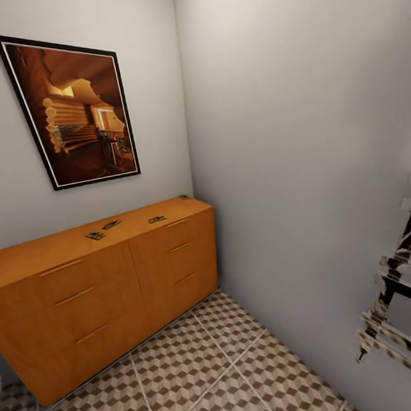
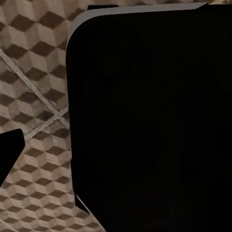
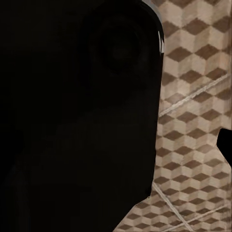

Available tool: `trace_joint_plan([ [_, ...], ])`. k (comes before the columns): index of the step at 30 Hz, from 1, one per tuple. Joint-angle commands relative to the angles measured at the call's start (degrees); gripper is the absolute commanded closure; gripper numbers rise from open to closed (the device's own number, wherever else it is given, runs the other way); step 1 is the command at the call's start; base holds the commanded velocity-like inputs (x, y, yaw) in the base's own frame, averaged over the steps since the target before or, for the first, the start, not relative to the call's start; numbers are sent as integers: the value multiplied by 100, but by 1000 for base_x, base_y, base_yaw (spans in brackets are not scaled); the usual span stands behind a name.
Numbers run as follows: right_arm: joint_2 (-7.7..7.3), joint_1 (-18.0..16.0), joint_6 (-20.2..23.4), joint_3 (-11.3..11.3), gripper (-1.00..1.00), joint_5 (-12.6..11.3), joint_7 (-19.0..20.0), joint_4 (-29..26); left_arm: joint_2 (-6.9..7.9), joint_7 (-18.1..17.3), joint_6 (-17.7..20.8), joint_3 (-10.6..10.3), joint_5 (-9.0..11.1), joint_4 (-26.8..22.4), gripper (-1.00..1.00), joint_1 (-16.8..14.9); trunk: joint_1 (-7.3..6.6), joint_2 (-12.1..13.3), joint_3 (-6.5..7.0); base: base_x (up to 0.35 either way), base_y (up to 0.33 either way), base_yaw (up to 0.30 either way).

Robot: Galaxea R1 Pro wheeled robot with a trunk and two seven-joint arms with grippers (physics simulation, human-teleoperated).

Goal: Take the four mousetraps from the cabinet in the bathroom and place them on the bathroom floor. Make sure all four end up on the same floor surface, and ensure that at least two of them are either under or directly next to the same bathroom sink.

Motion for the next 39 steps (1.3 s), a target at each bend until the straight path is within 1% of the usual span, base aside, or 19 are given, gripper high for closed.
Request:
trace_joint_plan([
  [1, -1, 0, -17, 5, -100, 7, -5, 0, 0, -1, -7, 3, 3, -3, -100, -1, 3, -2, -4, 322, 0, 216],
  [7, -7, 0, -19, 5, -100, 9, -10, 0, 0, -1, -7, 3, 4, -3, -100, -1, 3, -2, -4, 296, 0, 246],
  [11, -10, 0, -19, 5, -100, 9, -11, 0, 0, -1, -7, 3, 4, -3, -100, -1, 3, -2, -4, 130, 0, 266],
  [39, -12, 0, -22, 5, -100, 9, -13, 0, -15, 16, -8, 12, 4, -3, -100, -1, 3, -2, -4, 10, 0, 269],
])
